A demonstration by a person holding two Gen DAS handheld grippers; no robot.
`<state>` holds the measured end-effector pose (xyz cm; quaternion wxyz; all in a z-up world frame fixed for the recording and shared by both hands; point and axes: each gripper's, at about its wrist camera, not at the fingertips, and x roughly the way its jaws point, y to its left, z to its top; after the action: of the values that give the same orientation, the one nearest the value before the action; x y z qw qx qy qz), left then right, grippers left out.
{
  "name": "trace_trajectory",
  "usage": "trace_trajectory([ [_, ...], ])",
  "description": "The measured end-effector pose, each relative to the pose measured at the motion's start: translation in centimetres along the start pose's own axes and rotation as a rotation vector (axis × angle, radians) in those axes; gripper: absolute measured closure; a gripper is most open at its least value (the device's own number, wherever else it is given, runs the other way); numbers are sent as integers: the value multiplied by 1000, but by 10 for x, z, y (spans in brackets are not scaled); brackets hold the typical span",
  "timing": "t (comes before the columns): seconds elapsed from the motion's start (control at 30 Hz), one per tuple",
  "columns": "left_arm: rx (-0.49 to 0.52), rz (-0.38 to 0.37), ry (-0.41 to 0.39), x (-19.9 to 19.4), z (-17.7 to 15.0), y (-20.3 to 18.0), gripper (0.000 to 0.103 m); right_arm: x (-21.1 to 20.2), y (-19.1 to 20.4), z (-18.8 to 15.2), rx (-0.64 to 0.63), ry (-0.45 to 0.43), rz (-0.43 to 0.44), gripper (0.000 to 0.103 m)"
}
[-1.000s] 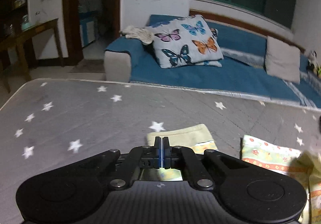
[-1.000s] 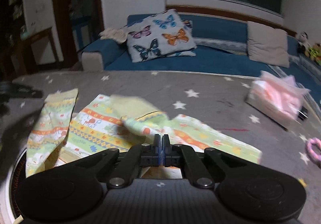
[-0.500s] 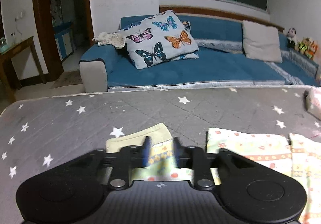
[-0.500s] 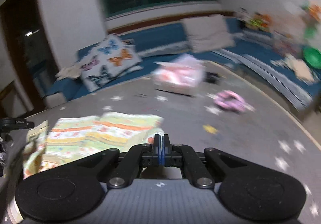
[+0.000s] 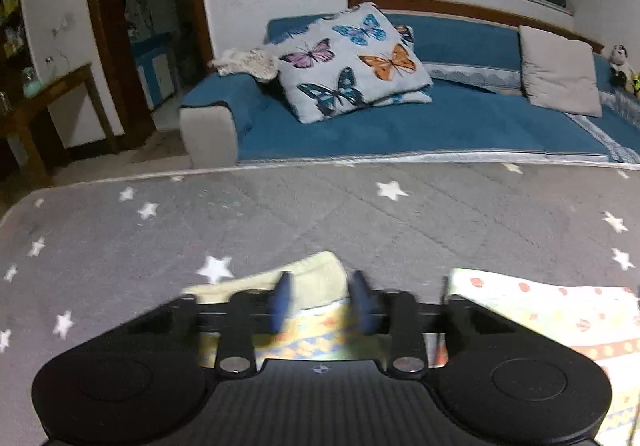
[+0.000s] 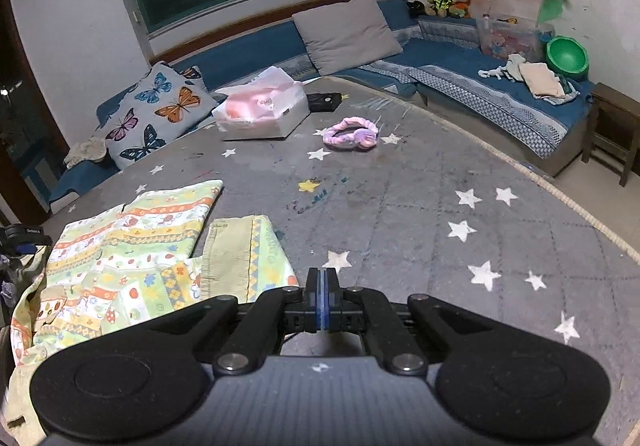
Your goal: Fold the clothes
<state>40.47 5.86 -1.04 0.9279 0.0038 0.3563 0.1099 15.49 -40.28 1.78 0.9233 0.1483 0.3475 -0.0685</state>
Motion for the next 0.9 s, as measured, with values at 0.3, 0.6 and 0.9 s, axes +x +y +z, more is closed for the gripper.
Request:
trace_trajectory([
  [0.3, -88, 48, -34, -33, -8, 65, 95, -7, 7, 5, -38, -6, 34, 97],
  [0.6, -171, 102, -138, -124, -39, 147, 95, -42, 29, 4, -179, -15, 77, 79],
  [0.9, -259, 146, -171, -194, -106, 197, 95, -36, 52, -16, -413, 48, 87, 59],
])
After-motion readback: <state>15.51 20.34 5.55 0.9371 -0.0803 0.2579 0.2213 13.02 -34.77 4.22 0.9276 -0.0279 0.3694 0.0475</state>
